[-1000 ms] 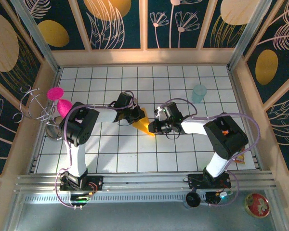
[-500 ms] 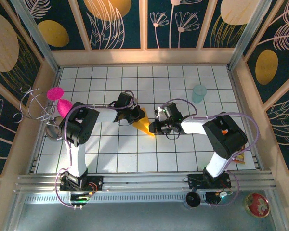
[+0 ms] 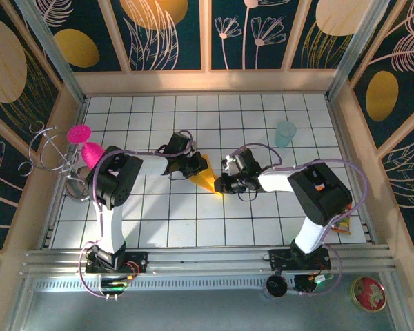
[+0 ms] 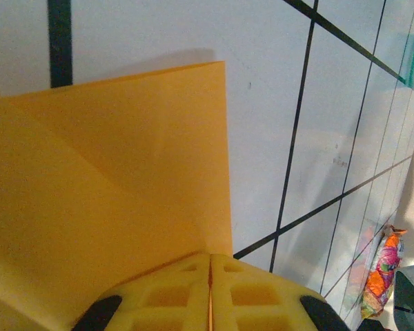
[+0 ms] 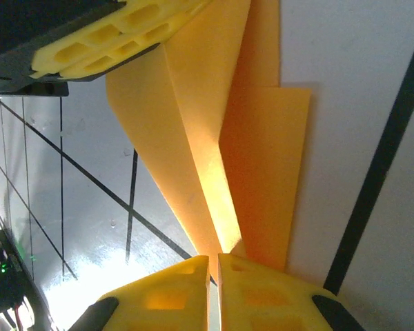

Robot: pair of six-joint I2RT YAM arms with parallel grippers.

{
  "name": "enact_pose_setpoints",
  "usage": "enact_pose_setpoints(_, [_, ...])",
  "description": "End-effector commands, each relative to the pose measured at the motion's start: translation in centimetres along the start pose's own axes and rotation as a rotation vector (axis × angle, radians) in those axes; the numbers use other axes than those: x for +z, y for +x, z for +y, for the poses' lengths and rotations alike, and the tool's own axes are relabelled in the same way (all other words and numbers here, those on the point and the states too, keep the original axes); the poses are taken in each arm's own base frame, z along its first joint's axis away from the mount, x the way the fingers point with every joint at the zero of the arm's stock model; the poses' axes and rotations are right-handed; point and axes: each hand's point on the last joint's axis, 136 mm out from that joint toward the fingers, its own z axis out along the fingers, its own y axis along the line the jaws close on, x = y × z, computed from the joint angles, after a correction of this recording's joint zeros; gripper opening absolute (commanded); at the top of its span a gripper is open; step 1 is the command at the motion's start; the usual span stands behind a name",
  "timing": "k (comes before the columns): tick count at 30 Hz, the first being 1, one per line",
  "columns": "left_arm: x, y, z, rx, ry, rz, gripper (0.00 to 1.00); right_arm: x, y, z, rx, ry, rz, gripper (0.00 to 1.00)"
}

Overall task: Fold a paper plane with a square sheet of paper (pick it up from the middle)
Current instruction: Fourth fold the wing at the center of the table.

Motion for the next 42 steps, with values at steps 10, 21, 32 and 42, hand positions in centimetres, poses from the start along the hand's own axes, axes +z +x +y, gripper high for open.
enact_pose_setpoints(10, [1.0,0.1,3.1,-0.023,-0.119,0.008,0.08,0.4,2.4,-2.8,0.026,0.103,0.072,0.10])
enact_pose_setpoints(21, [1.0,0.5,4.4,-0.027,-0.162,0.011,0.07,-2.3,6.0,-4.3,0.022,0.174,0.140,0.07])
enact_pose_setpoints(32, [1.0,0.5,3.8,-0.019,-0.130,0.014,0.06,-4.1,-2.8,3.3,-0.110,-0.022,-0.126,0.06])
enact_pose_setpoints(42, [1.0,0.6,3.6,-0.023,-0.118,0.019,0.07,-0.4,-4.8,2.9,-0.084,-0.004,-0.104,0.01])
